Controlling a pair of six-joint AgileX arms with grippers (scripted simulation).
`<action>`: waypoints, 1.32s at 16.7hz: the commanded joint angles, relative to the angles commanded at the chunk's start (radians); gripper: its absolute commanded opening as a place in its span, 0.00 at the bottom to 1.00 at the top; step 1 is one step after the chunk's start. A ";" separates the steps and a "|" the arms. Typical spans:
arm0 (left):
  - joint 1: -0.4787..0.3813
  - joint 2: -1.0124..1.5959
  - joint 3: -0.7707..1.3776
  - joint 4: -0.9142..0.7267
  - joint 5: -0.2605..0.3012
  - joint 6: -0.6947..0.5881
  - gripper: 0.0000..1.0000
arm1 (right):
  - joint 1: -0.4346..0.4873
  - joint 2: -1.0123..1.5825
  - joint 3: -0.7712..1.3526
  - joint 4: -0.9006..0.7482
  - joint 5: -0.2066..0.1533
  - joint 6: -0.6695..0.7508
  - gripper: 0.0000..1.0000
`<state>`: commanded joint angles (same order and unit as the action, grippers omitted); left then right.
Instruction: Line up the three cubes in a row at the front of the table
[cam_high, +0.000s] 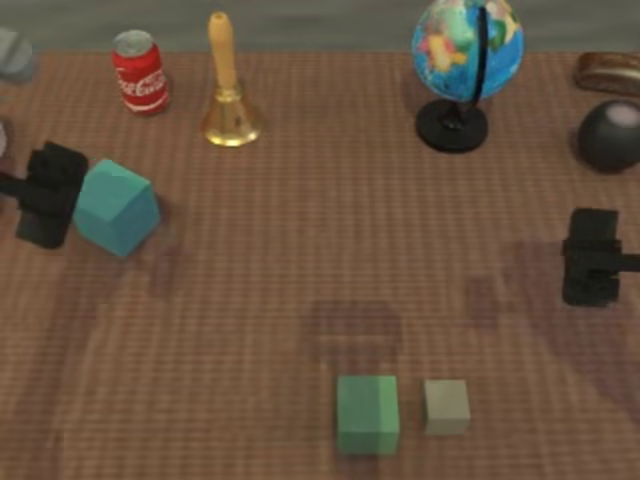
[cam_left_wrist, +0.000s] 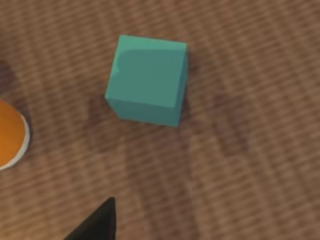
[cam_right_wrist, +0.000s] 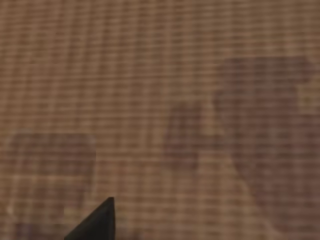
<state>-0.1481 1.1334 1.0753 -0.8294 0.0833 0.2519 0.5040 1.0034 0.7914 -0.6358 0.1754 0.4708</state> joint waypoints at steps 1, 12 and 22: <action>-0.007 0.121 0.101 -0.069 0.000 0.022 1.00 | -0.044 -0.102 -0.075 0.046 0.003 -0.045 1.00; 0.012 1.048 0.846 -0.454 -0.053 0.188 1.00 | -0.417 -0.857 -0.684 0.509 -0.107 -0.408 1.00; 0.047 1.231 1.007 -0.460 -0.079 0.213 1.00 | -0.494 -1.003 -0.791 0.636 -0.175 -0.471 1.00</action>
<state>-0.1015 2.3640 2.0826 -1.2893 0.0047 0.4652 0.0100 0.0000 0.0000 0.0000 0.0000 0.0000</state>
